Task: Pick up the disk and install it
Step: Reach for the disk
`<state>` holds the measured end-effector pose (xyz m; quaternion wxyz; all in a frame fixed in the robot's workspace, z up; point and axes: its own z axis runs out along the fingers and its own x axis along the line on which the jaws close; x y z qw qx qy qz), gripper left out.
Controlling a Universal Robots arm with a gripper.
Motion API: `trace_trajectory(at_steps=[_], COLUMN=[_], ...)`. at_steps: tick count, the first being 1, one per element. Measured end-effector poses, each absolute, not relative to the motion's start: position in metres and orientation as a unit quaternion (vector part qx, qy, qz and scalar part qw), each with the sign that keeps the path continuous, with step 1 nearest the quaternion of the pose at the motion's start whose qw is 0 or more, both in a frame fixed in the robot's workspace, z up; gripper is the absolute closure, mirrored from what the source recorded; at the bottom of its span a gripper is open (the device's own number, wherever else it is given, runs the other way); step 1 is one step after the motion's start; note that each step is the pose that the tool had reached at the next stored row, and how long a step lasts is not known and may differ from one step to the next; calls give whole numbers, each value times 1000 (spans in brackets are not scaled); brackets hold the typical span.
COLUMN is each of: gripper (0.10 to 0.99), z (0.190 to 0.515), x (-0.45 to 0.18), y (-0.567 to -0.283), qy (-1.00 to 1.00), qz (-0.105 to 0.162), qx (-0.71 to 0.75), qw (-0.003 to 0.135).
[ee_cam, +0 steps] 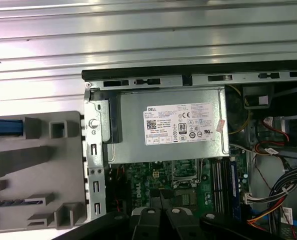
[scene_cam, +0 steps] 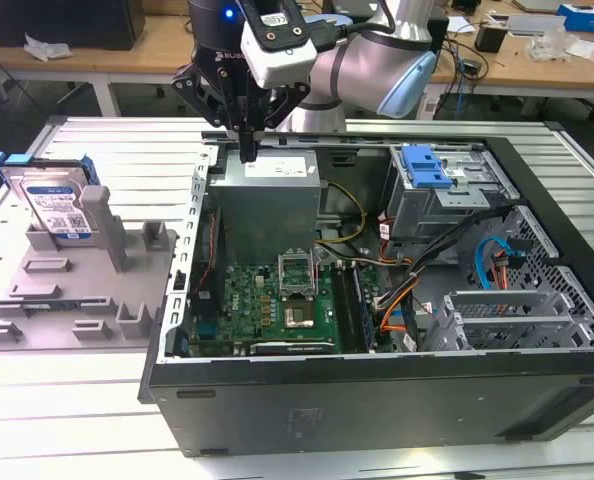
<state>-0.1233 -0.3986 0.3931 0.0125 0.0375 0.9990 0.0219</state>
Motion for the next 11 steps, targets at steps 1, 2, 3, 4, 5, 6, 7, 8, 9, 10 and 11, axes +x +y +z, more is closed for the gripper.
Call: trace_trajectory(at_steps=[1,2,3,4,5,6,7,8,9,10,11], gripper=[980,980,980,980,980,980,980,980,980,980,980], z=[393,393,393,392,392,391,390,390,390,389,388], x=[-126,-127,-128,-130,-137,-147,-156,-160,-164,-173,-181], y=[-398,-397,-396,-394,-389,-386,-384,-384,-383,-380,-376], qy=[999,999,999,999,999,999,999,999,999,999,999], qz=[22,22,22,22,22,22,22,22,22,22,22], qx=[37,37,37,38,38,37,38,38,38,37,38], qw=[13,13,12,12,12,12,13,12,12,13,12])
